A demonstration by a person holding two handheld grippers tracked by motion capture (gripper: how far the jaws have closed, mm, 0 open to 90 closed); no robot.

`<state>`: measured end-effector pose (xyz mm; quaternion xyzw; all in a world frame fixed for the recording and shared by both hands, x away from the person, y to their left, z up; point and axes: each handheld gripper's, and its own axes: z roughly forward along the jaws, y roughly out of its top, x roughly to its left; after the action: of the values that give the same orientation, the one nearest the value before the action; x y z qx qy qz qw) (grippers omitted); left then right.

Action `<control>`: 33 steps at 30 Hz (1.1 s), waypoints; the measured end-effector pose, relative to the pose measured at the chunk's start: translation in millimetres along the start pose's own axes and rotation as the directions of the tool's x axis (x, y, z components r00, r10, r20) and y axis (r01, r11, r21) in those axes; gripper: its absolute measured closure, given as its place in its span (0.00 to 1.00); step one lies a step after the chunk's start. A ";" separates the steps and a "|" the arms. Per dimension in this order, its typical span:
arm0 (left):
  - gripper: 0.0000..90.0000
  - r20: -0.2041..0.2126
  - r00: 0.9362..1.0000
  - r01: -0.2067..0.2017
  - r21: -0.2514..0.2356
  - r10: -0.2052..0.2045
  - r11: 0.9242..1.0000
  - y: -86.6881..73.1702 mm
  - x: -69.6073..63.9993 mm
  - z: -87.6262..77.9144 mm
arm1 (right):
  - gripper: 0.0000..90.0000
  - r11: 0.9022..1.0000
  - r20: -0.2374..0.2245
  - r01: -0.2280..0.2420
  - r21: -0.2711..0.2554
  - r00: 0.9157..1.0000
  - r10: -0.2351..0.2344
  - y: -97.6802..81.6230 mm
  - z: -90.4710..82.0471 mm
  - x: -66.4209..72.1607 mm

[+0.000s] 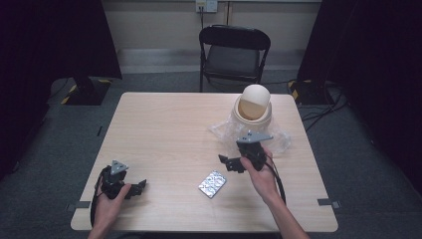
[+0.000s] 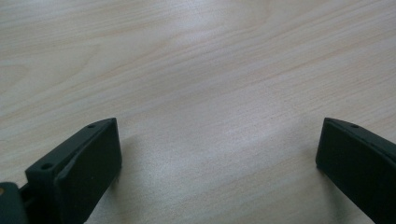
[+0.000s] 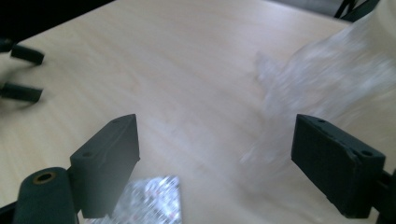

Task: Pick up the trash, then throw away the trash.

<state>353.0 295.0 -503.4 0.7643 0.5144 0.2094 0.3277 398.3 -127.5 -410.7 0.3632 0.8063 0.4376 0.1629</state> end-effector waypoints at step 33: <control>0.00 0.000 1.000 0.000 0.000 0.000 1.000 0.0 0.1 0.0 | 0.16 0.991 -0.132 -0.013 0.133 0.991 0.030 -78.6 44.0 48.2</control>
<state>353.1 295.1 -503.4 0.7644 0.5144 0.2094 0.3275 356.1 -94.4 -497.6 0.3516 0.8385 0.4087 0.0794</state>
